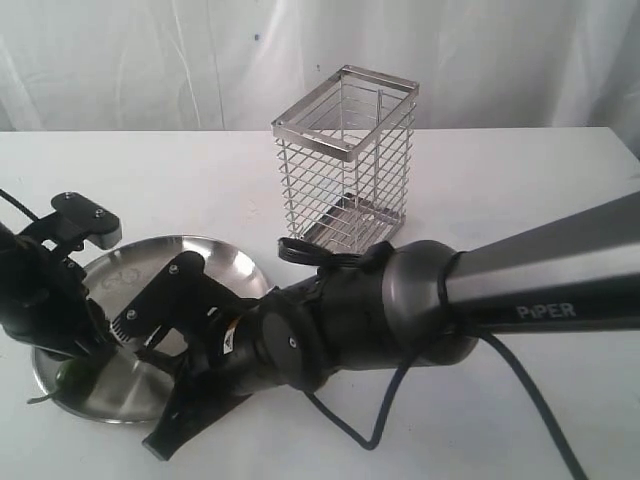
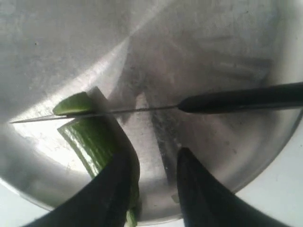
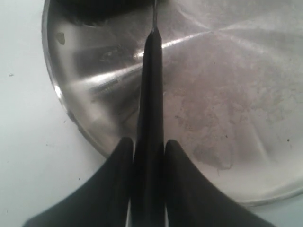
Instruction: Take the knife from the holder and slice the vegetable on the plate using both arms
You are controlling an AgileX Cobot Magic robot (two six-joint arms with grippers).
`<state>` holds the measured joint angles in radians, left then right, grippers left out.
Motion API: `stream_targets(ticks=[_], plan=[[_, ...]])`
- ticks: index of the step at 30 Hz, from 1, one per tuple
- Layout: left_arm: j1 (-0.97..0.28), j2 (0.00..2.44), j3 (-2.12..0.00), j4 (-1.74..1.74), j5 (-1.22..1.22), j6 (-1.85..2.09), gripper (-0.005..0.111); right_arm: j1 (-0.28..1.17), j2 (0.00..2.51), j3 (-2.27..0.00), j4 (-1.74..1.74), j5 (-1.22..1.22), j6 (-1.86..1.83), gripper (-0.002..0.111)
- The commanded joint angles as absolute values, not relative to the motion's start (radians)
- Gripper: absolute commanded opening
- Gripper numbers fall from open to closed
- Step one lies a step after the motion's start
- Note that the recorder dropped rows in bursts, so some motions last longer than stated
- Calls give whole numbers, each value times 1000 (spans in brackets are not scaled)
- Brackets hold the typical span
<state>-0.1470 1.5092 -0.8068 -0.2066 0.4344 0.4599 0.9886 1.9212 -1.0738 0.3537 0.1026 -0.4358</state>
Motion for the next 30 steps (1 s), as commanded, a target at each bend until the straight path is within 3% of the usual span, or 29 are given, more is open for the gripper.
stream_targets(ticks=[1, 12, 21, 30], plan=[[-151, 1506, -798, -206, 412, 441, 39, 986, 1930, -1097, 340, 117, -449, 0], [-151, 1501, -798, -191, 383, 433, 38, 986, 1949, -1096, 336, 115, -449, 0], [-151, 1541, -798, -148, 324, 433, 28, 986, 1949, -1096, 336, 115, -449, 0], [-151, 1549, -798, -156, 296, 416, 3, 986, 1949, -1096, 336, 115, -449, 0]])
